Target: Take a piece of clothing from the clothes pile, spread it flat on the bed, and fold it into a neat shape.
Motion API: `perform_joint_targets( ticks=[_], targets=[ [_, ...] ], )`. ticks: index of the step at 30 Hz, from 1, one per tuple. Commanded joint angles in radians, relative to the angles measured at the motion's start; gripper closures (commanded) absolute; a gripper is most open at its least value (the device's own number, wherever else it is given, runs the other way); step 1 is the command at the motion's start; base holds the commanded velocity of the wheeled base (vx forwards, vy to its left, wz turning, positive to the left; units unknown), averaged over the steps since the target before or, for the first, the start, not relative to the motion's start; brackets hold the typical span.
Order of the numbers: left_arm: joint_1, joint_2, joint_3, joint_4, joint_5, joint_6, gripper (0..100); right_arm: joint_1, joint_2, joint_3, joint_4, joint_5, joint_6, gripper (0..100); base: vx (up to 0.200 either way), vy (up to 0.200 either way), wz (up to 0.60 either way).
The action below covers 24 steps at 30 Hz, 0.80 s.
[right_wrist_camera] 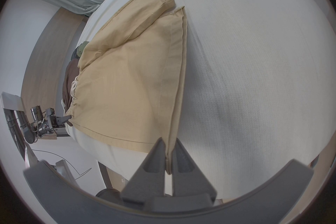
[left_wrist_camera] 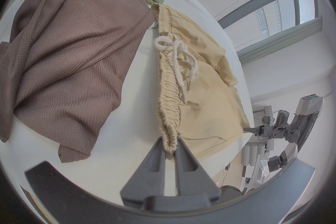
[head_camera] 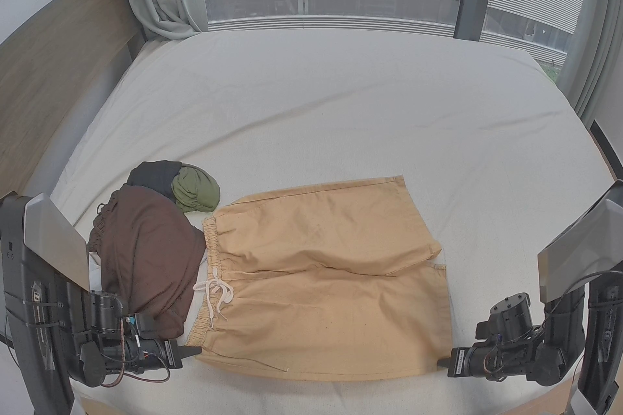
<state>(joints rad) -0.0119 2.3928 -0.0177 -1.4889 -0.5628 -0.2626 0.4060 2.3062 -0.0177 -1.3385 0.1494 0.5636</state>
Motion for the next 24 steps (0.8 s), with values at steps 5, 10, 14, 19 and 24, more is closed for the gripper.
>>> perform_joint_targets(
  ticks=[5,10,14,19,24],
  targets=[
    [0.003,-0.004,0.016,0.03,0.003,0.022,100,0.001,-0.019,0.018,0.022,-0.001,-0.001,100,0.0,0.0,0.0],
    [0.003,-0.004,0.016,0.036,0.003,0.028,100,0.002,-0.034,0.018,0.056,0.003,-0.002,100,0.0,0.0,0.0],
    [0.003,-0.003,0.016,0.039,0.009,0.045,100,0.002,-0.047,0.018,0.065,0.016,-0.001,100,0.0,0.0,0.0],
    [0.006,0.003,0.016,0.019,0.003,0.068,100,-0.001,-0.05,0.018,0.005,0.018,0.001,100,0.0,0.0,0.0],
    [0.004,-0.01,0.015,-0.067,-0.005,0.049,100,-0.001,-0.053,0.018,-0.074,0.016,0.004,100,0.0,0.0,0.0]
  ],
)
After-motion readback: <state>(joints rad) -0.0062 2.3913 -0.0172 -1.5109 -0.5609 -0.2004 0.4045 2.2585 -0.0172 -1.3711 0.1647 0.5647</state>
